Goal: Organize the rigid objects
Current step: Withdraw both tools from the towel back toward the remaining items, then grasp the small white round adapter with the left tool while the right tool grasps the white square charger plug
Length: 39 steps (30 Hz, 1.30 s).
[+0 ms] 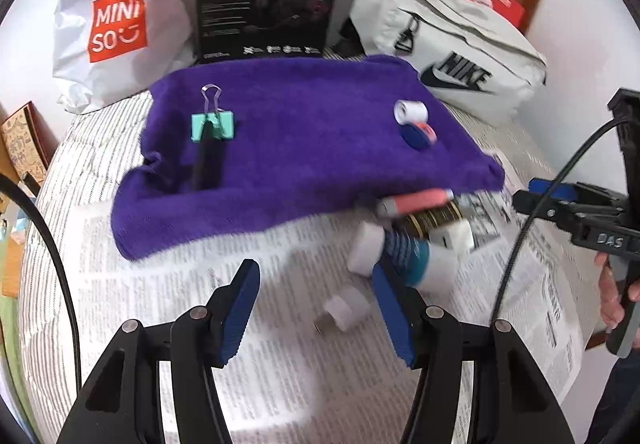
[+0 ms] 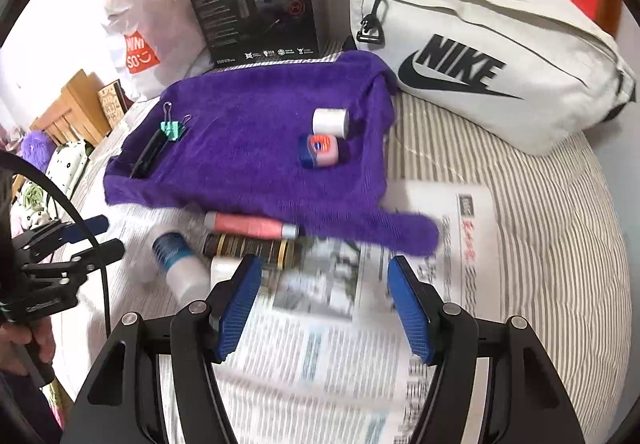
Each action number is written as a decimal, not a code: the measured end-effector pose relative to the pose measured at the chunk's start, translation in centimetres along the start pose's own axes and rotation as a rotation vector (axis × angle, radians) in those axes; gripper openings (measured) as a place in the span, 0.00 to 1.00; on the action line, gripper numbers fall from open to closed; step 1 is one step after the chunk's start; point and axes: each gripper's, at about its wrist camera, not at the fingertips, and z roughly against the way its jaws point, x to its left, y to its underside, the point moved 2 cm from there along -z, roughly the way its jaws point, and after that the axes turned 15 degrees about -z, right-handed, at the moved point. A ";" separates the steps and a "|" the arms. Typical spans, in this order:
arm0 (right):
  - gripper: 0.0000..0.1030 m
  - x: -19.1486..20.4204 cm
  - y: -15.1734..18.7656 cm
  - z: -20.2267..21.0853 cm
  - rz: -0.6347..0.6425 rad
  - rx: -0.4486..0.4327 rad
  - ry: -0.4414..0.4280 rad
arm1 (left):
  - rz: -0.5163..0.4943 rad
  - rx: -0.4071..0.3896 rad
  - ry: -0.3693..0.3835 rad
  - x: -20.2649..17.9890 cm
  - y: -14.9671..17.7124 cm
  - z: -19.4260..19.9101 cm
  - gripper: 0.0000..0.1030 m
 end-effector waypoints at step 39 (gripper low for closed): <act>0.66 1.5 4.3 -0.9 0.020 0.005 -0.049 | -0.077 0.048 -0.056 0.4 2.6 -2.3 0.24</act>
